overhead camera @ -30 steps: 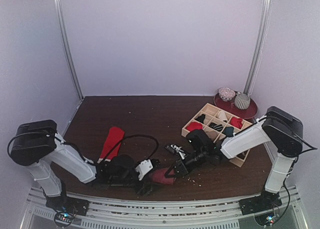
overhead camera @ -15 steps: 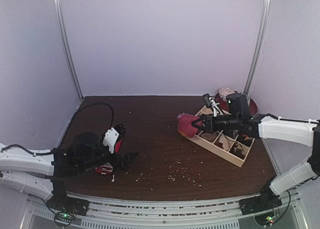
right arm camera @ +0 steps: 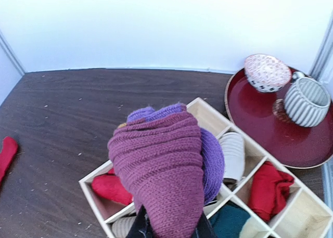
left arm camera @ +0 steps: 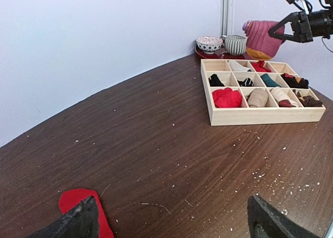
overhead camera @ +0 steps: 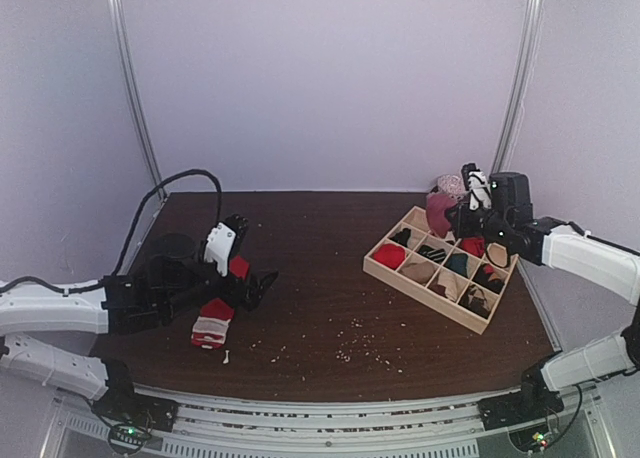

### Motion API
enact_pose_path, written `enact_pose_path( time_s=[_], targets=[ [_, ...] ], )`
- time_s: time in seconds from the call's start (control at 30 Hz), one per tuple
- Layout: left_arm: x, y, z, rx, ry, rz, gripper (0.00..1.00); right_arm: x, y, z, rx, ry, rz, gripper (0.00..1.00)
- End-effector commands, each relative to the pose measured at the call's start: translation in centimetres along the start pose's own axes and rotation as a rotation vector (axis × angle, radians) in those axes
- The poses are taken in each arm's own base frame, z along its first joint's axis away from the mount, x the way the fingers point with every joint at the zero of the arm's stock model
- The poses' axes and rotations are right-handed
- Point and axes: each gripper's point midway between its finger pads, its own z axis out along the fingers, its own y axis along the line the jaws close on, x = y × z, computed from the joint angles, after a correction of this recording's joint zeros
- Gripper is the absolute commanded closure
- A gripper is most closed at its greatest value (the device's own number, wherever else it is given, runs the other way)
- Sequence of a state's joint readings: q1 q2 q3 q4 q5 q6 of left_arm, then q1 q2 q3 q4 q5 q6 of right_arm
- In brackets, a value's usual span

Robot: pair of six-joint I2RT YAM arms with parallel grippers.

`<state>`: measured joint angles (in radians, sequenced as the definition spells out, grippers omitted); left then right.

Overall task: Roll the socks
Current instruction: Move the storage box to the center of the board.

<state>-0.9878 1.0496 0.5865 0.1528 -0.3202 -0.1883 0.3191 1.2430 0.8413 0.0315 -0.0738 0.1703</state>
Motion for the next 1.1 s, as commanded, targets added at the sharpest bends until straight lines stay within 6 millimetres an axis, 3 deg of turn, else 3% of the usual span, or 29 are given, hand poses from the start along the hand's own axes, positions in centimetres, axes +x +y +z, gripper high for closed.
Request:
enact_pose_path(
  time_s=[0.0,0.2,0.33,0.57,0.77,1.07],
  targets=[
    [-2.3,0.7,0.5,-0.046,-0.031,0.023,0.02,-2.4,-4.4,-1.1,0.261,-0.079,-0.078,1.00],
    [-3.2,1.0,1.3,-0.062,-0.023,0.005,0.02,-1.8,-9.4,-2.5,0.503,-0.073,-0.118,1.00],
    [-2.8,0.7,1.8,-0.049,-0.026,0.003,0.02,-0.7,-12.8,-5.0,0.700,-0.078,-0.167,1.00],
    [-1.7,-0.6,2.8,0.016,-0.006,0.009,0.02,3.3,-17.5,-7.5,0.916,-0.016,-0.257,1.00],
    [-1.7,-0.7,2.8,0.029,-0.019,0.029,0.02,4.5,-19.7,-6.5,0.934,0.025,-0.296,1.00],
    [-1.6,-0.7,2.5,0.032,-0.022,0.044,0.02,6.6,-20.7,-4.1,0.854,0.078,-0.392,1.00]
  ],
)
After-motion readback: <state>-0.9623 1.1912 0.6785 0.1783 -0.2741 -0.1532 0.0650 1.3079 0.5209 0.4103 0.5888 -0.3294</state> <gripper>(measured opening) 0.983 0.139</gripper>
